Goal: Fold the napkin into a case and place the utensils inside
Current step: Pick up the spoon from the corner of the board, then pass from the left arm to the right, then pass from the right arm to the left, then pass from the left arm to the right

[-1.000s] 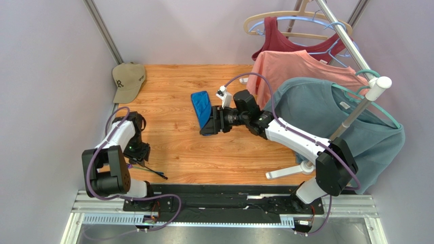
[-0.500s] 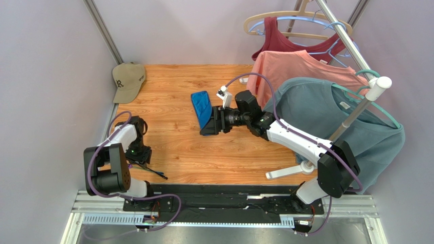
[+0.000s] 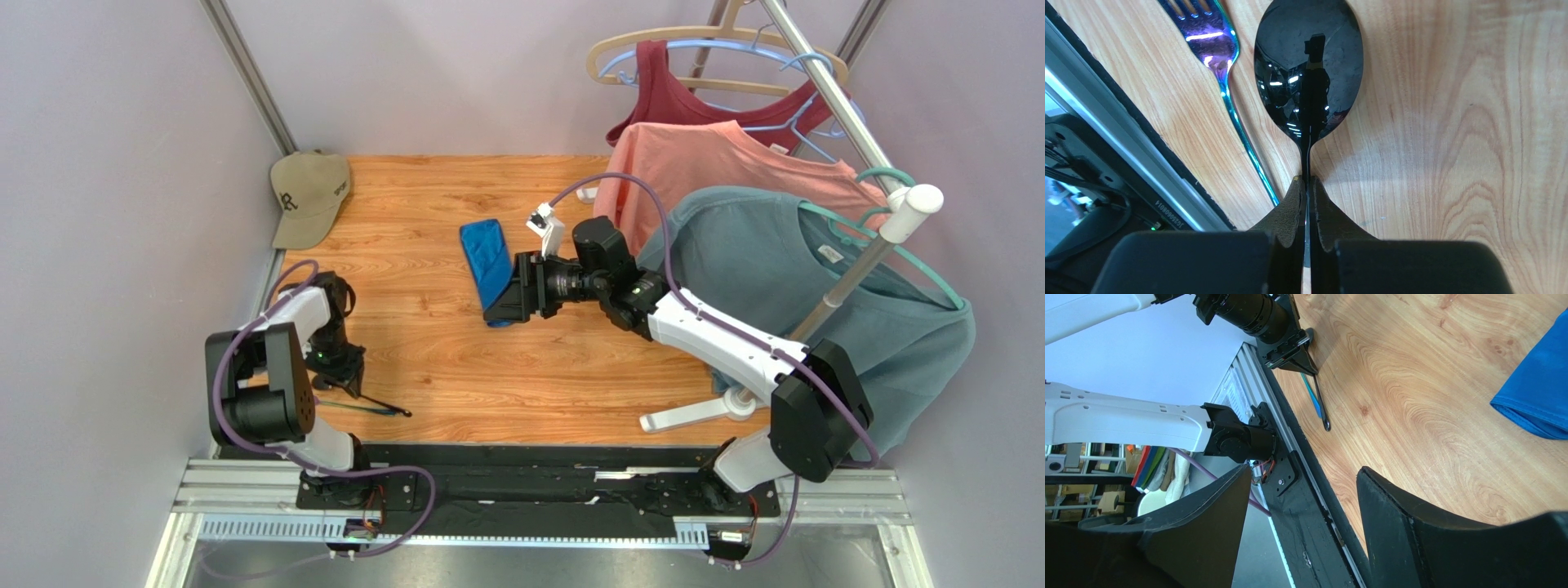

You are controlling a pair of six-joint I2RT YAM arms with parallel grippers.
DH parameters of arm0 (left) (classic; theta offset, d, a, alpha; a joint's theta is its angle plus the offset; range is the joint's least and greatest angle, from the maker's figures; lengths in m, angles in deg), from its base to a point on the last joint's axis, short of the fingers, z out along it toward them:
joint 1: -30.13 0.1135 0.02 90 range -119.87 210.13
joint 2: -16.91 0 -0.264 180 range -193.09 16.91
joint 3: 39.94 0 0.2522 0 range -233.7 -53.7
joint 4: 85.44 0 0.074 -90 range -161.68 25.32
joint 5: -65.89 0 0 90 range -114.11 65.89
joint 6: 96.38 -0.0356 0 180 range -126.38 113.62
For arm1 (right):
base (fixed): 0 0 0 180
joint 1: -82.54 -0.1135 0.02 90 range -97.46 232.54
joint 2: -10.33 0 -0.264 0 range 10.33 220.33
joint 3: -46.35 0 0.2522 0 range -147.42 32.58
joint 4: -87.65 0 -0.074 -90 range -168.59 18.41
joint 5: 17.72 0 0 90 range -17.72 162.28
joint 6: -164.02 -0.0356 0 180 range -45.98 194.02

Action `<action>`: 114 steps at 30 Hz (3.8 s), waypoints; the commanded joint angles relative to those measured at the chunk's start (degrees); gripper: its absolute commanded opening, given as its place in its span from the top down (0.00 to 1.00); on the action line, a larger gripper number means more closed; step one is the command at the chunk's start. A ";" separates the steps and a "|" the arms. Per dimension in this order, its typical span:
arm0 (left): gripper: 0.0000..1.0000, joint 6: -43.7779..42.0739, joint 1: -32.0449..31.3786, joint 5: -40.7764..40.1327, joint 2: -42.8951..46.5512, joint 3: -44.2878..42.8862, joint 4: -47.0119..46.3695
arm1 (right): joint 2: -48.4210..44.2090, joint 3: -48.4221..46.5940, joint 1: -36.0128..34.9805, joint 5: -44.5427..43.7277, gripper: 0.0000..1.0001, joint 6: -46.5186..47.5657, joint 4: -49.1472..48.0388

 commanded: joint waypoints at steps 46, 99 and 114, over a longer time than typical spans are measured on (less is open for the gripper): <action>1.00 -37.67 -30.33 40.93 18.12 -8.20 -36.72 | 24.61 -25.52 6.12 7.67 0.37 -9.59 -1.70; 1.00 -17.67 -35.25 64.20 21.72 -0.30 -60.79 | -2.38 -9.17 14.56 15.12 0.15 11.13 -6.78; 1.00 -5.16 -33.67 72.13 26.38 4.28 -77.06 | 0.97 -4.19 18.60 20.88 0.33 -2.98 -27.66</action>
